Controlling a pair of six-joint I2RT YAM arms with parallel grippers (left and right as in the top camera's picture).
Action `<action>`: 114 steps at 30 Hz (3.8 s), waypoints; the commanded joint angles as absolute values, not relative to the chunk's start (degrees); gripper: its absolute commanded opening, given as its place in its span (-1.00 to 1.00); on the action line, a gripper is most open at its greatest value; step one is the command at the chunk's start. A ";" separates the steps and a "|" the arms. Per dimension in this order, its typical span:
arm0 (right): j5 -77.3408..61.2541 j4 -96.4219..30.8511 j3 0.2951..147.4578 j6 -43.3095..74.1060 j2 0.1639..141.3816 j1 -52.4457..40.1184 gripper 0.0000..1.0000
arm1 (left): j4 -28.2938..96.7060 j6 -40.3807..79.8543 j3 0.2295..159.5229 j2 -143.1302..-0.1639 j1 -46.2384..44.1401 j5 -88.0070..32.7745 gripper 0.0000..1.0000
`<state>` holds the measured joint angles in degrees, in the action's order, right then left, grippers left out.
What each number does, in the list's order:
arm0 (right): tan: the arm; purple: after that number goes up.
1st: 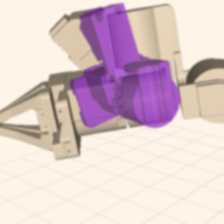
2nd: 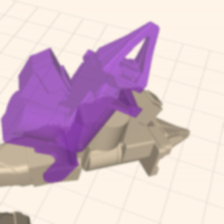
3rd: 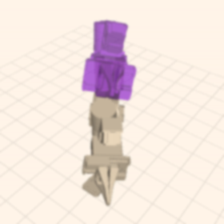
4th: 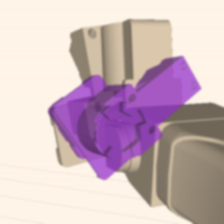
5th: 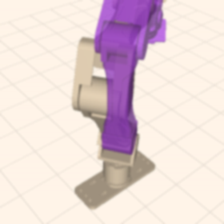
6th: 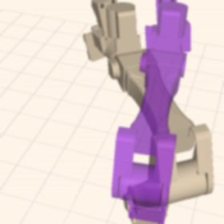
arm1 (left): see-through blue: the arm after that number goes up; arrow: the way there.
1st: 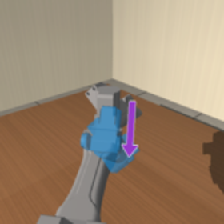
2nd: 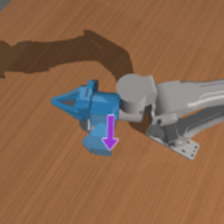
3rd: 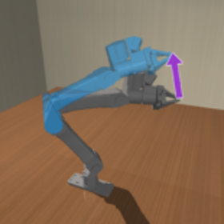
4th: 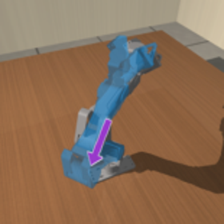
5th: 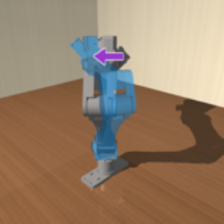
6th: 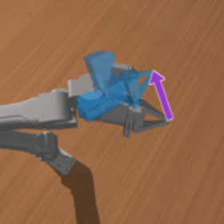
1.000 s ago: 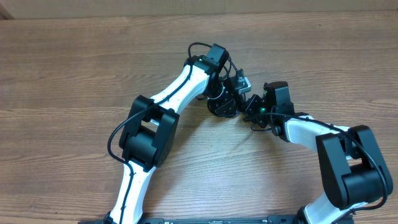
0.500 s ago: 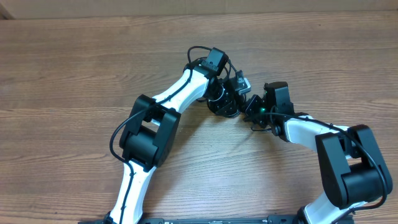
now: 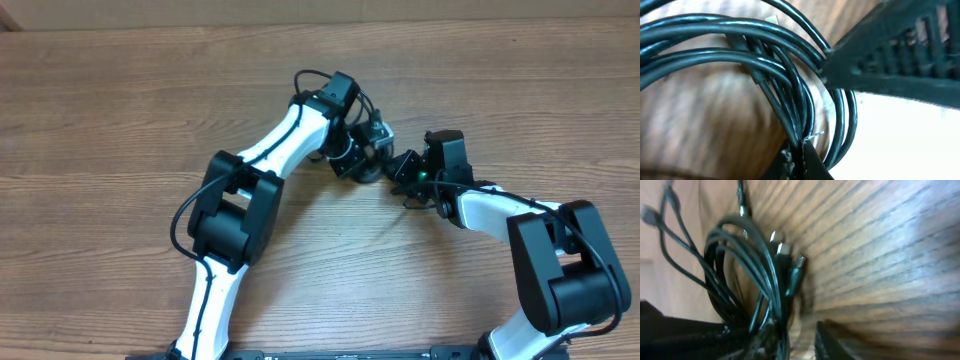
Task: Untangle cables
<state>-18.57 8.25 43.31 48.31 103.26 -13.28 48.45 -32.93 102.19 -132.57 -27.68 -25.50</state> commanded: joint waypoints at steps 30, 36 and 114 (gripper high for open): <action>-16.12 12.95 42.96 54.50 103.77 -15.81 -0.40 | 55.09 -37.76 108.09 -134.34 -22.98 -35.09 -0.92; -17.45 14.46 42.96 57.25 103.81 -17.10 -0.39 | 55.13 -37.78 108.20 -134.34 -22.87 -35.59 -0.92; -12.38 12.25 42.96 55.16 103.81 -17.87 -0.93 | 58.63 -36.60 111.35 -134.34 -11.11 -62.04 -0.92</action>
<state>-14.37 12.32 43.03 56.23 103.46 -18.06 57.76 -37.39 108.77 -133.53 -13.65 -53.43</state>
